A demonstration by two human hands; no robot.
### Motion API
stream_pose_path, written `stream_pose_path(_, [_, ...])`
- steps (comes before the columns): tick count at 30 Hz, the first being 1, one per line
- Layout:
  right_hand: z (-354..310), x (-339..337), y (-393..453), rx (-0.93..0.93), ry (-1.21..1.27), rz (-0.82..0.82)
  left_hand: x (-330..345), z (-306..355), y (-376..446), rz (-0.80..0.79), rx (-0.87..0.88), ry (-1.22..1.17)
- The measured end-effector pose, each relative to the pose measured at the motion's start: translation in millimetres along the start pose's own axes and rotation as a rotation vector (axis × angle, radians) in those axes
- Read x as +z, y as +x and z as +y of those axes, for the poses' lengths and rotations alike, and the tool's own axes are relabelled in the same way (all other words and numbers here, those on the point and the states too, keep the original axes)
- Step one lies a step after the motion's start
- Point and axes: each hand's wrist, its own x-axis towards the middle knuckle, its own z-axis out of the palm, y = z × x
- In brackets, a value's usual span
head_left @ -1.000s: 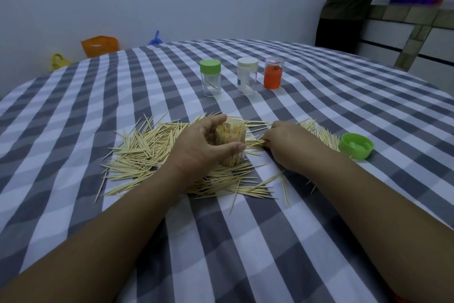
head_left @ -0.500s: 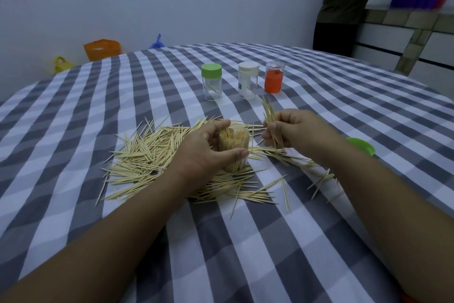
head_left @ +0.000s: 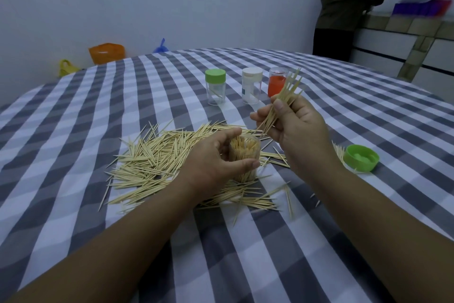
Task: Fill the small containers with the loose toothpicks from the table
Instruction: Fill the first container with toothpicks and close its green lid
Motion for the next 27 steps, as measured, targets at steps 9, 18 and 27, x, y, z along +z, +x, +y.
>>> stream_pose_path(9, [4.4, 2.3, -4.6, -0.082, -0.086, -0.017, -0.1, 1.4, -1.0, -0.016, 0.009, -0.015])
stream_pose_path(18, [18.1, 5.2, -8.7, 0.030, -0.350, -0.096, -0.4, 1.3, -1.8, -0.011, 0.029, -0.042])
stream_pose_path(27, [12.1, 2.7, -11.0, -0.044, -0.449, -0.112, -1.5, -1.4, -0.8, 0.000, 0.020, -0.039])
